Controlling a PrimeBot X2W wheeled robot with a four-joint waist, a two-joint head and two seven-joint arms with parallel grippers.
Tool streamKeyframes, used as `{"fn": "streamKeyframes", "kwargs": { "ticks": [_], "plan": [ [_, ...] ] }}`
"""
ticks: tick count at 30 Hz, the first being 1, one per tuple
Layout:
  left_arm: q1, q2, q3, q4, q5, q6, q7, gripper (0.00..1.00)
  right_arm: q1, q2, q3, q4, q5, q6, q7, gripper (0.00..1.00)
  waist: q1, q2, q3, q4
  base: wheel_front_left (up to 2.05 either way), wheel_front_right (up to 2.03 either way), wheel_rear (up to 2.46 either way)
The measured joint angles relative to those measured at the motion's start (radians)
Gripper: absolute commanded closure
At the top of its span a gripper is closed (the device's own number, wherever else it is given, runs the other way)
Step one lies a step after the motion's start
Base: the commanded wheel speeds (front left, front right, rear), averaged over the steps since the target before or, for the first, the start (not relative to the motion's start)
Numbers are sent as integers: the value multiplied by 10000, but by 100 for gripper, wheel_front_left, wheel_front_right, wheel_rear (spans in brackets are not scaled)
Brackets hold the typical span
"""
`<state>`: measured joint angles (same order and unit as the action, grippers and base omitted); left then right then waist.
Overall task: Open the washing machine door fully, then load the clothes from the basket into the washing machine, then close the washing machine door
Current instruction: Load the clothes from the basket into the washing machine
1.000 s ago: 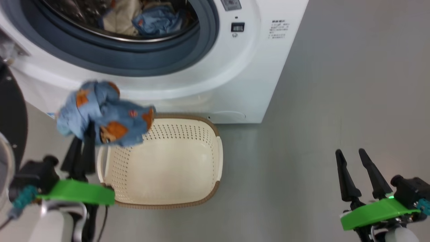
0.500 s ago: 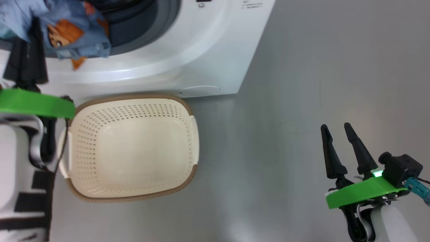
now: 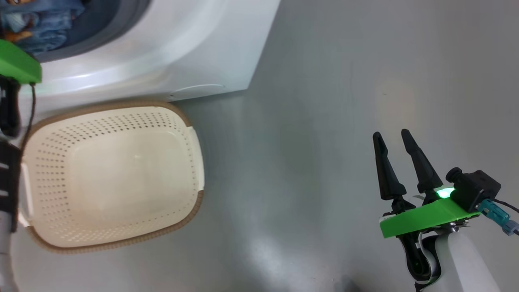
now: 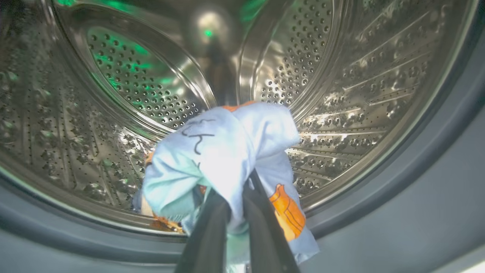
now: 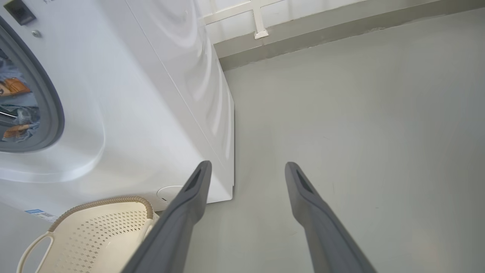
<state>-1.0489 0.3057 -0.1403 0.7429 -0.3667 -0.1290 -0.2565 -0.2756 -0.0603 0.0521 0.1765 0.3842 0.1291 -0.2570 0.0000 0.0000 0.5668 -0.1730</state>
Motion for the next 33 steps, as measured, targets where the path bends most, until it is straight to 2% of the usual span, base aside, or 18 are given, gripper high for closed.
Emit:
{"fn": "streamKeyframes", "kwargs": {
  "ticks": [5,10,14,15,16,22,33],
  "plan": [
    [-903,372,-77,560,-282,0,0,100,-158,46,102,-31,59,0,0,0,0,0,286,-415,0,0,0],
    [-1452,723,384,29,-240,0,-2,100,-184,71,217,-59,228,0,0,0,0,0,459,-738,0,0,0],
    [-1595,934,970,-286,194,0,-2,100,-187,82,314,-79,504,0,0,0,0,0,600,-1005,0,0,0],
    [-1595,936,1081,-127,257,0,-4,42,-188,88,320,-79,504,0,0,0,0,0,627,-1064,0,0,0],
    [-1592,936,1097,111,314,0,-2,0,-189,90,322,-79,504,0,0,0,0,0,647,-1114,0,0,0],
    [-1571,876,1450,794,543,0,-2,0,-188,94,326,-88,577,0,0,0,0,0,687,-1242,0,0,0],
    [-1019,483,1691,755,566,0,-2,0,-202,98,336,-84,554,0,0,0,0,0,443,-1088,0,0,0]
  ]
}}
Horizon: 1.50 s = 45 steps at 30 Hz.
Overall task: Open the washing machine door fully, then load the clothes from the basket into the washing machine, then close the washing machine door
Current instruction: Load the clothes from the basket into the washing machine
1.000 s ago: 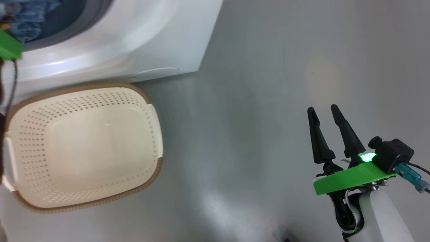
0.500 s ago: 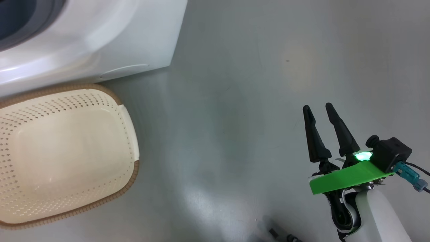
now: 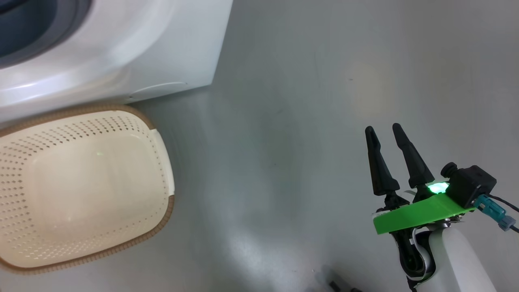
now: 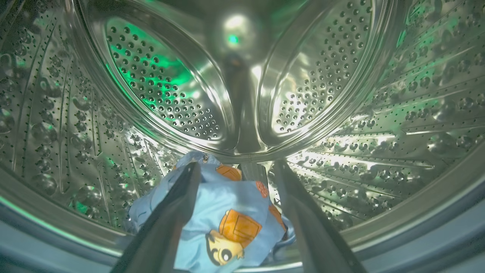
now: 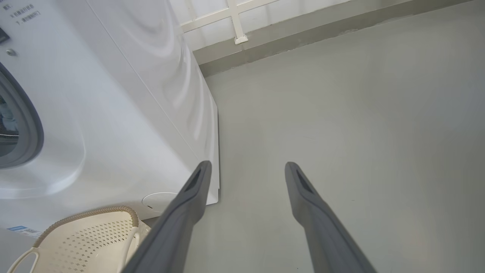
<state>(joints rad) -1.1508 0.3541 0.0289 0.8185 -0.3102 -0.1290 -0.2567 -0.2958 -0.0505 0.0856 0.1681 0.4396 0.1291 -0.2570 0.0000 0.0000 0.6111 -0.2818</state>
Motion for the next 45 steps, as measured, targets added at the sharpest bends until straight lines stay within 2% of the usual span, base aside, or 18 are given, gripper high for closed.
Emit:
{"fn": "streamKeyframes", "kwargs": {
  "ticks": [15,27,36,45],
  "plan": [
    [2930,-1051,71,-1218,73,0,0,0,3,-36,-46,219,-474,0,0,0,0,0,-1063,512,0,0,0],
    [5343,-2054,332,-2090,339,0,2,0,654,-545,-174,431,-575,0,0,0,0,0,-2241,1184,0,0,0],
    [6876,-2460,612,-2807,523,0,2,0,1283,-761,-339,585,-575,0,0,0,0,0,-3224,1747,0,0,0],
    [8208,-2577,583,-3419,865,0,2,0,1853,-825,-443,673,-573,0,0,0,0,0,-4036,2284,0,0,0]
  ]
}}
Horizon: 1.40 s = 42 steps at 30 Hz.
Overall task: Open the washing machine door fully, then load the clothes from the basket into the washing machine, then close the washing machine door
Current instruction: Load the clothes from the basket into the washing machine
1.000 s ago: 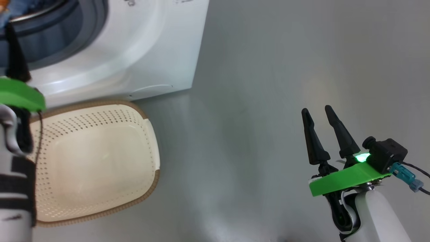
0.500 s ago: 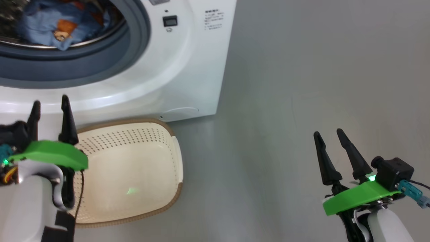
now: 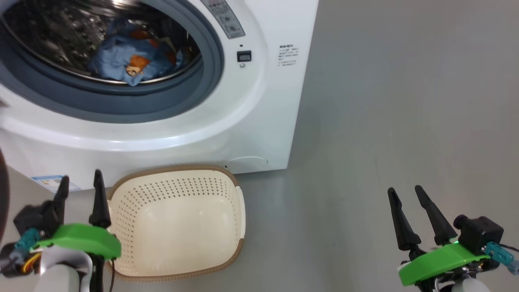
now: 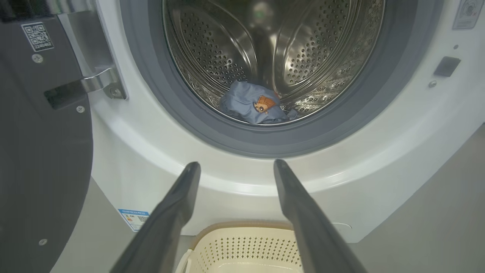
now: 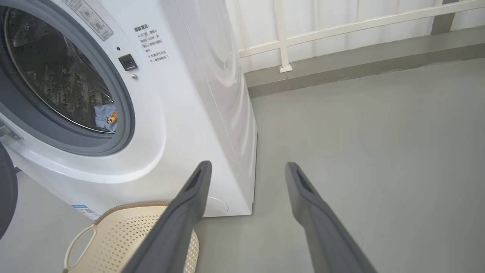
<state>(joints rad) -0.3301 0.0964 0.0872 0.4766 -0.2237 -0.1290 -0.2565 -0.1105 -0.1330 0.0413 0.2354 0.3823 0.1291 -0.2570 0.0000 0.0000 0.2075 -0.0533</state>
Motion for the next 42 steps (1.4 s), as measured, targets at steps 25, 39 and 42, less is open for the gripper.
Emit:
{"fn": "streamKeyframes", "kwargs": {
  "ticks": [25,39,42],
  "plan": [
    [2942,-125,-157,-1870,174,0,0,0,1359,-40,-504,4,33,0,2,0,0,0,-1458,617,0,0,0],
    [3063,-176,-81,-1900,171,0,2,0,1502,-2,-533,-48,33,0,2,0,0,0,-1474,623,0,0,0],
    [3063,-176,-77,-1900,173,0,0,0,1519,-2,-535,-54,33,0,2,0,0,0,-1460,625,0,0,0]
  ]
}}
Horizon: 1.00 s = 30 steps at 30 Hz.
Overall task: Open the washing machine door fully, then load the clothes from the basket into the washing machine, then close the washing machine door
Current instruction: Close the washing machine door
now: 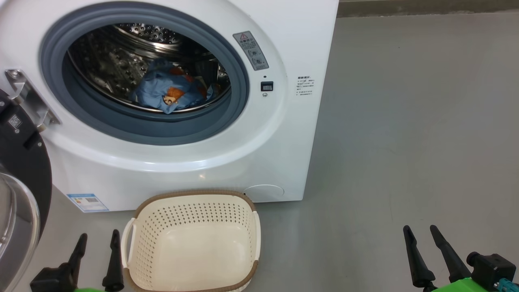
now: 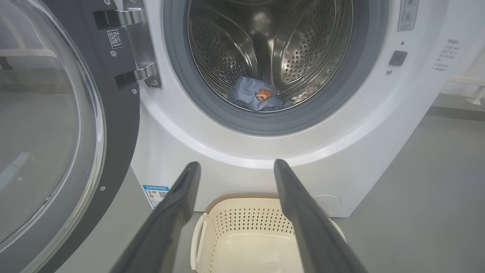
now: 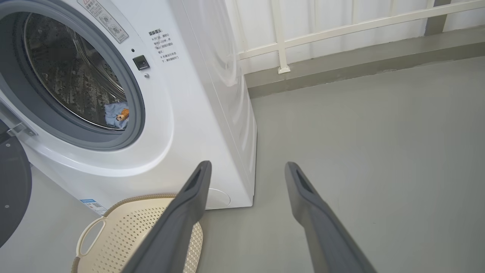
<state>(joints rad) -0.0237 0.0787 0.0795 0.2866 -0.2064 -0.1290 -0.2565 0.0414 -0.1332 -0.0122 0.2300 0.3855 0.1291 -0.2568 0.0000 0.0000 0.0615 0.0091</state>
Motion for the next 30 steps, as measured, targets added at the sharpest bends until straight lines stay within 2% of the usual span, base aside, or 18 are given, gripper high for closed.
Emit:
{"fn": "streamKeyframes", "kwargs": {
  "ticks": [21,30],
  "plan": [
    [-1,-42,-8,0,19,0,0,0,0,10,0,-23,0,0,0,0,0,0,-23,6,-2,2,0],
    [-1,-69,-17,6,17,0,2,0,0,23,-19,-23,0,0,0,0,0,0,-38,36,-94,94,0]
  ]
}}
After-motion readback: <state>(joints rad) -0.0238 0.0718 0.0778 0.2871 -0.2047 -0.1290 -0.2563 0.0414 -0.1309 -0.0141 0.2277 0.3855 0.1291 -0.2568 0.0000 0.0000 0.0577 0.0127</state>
